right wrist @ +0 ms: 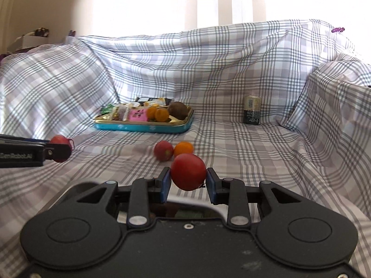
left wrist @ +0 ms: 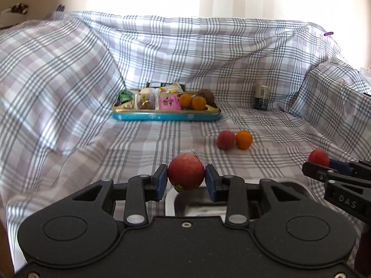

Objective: Organize fruits
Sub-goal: 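Lift and carry the radish and tomato over the steel tray with both tools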

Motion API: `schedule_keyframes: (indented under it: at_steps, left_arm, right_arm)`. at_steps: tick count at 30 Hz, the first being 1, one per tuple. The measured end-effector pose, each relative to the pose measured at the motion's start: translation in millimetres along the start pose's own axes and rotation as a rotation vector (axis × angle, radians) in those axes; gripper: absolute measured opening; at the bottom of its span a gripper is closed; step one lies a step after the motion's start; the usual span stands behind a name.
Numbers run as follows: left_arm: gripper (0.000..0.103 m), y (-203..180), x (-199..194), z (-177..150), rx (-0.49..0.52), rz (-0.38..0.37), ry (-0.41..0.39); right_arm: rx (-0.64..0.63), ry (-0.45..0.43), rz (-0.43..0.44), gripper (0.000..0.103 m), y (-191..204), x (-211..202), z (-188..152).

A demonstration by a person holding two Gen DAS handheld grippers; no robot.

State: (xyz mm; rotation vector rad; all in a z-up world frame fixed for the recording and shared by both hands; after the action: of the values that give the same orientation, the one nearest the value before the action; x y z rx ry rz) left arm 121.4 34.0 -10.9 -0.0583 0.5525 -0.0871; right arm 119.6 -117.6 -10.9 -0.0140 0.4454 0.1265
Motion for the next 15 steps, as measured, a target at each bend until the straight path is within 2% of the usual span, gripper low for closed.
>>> schedule_keyframes:
  at_steps: [8,15]
  left_arm:
    - [0.044,1.2,-10.5,-25.9,-0.033,-0.002,0.003]
    - [0.044,-4.4,-3.6,-29.2,-0.016,-0.008,0.018]
  right_arm:
    - [0.012,-0.007,0.029,0.033,11.8,-42.8,-24.8]
    - [0.057,0.035,0.022,0.034,14.1,-37.4,-38.4]
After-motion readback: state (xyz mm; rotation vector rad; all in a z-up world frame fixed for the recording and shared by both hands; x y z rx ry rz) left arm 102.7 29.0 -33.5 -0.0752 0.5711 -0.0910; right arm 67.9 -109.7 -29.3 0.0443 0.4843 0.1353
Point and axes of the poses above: each gripper's, at about its wrist camera, not at the fingertips, and x roughly the way its jaws point, y to its left, z to its top, the point moved 9 cm from there along x, roughly the way its jaws point, and after that the axes turned 3 degrees about y, right-handed, at the moved point
